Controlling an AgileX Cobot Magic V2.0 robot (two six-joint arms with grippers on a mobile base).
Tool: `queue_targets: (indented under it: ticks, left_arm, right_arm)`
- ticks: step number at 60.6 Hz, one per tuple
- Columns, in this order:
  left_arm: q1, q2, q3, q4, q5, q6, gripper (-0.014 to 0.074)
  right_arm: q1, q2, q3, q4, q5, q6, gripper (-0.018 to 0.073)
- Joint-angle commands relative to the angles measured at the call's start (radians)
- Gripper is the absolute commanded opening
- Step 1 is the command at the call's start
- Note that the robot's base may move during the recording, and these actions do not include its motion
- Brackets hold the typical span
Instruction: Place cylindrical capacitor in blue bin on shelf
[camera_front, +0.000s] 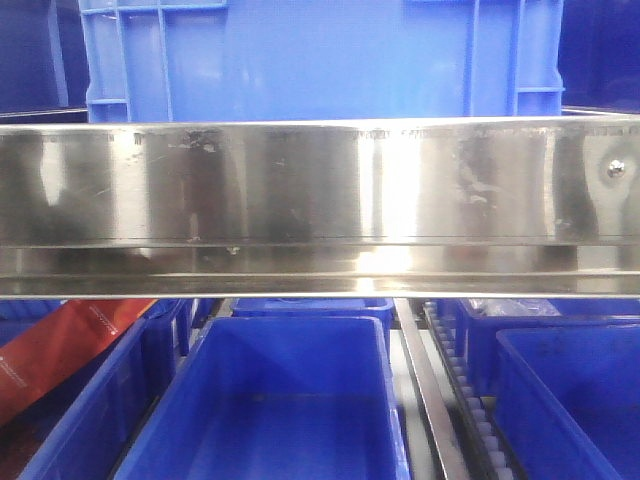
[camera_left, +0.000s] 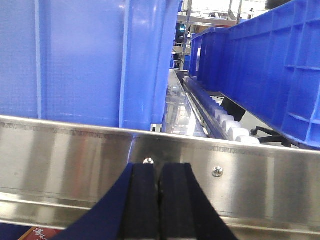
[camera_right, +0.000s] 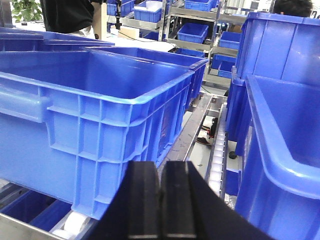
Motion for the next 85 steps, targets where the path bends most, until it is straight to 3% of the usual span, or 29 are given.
queue_targets:
  ticks: [1,19,34,47,64,85]
  left_arm:
    - [-0.001,-0.007,-0.001,-0.003,-0.017,0.002,-0.0111]
    - [-0.001,-0.007,-0.001,-0.003,-0.017,0.002,-0.0111]
    - [-0.001,-0.007,-0.001,-0.003,-0.017,0.002,-0.0111]
    - [-0.001,-0.007,-0.001,-0.003,-0.017,0.002,-0.0111]
    - [-0.001,-0.007,-0.001,-0.003,-0.017,0.002,-0.0111]
    - [-0.001,-0.007,-0.001,-0.003,-0.017,0.002,-0.0111]
  right_arm:
    - [-0.004,-0.005,0.001,-0.008,-0.03,-0.001,-0.0168]
    - [-0.017,-0.016,0.005,-0.002,-0.027,-0.001,-0.0168]
    - [-0.197,-0.156,0.183,0.022,-0.121,0.002,-0.0168]
    - [-0.289,-0.311,0.427,0.041,-0.238,0.079,-0.0168]
    - [-0.295,-0.395,0.637,0.011,-0.284,0.079,-0.0168]
    - [-0.295,-0.395,0.637,0.006,-0.33,0.079,-0.0168]
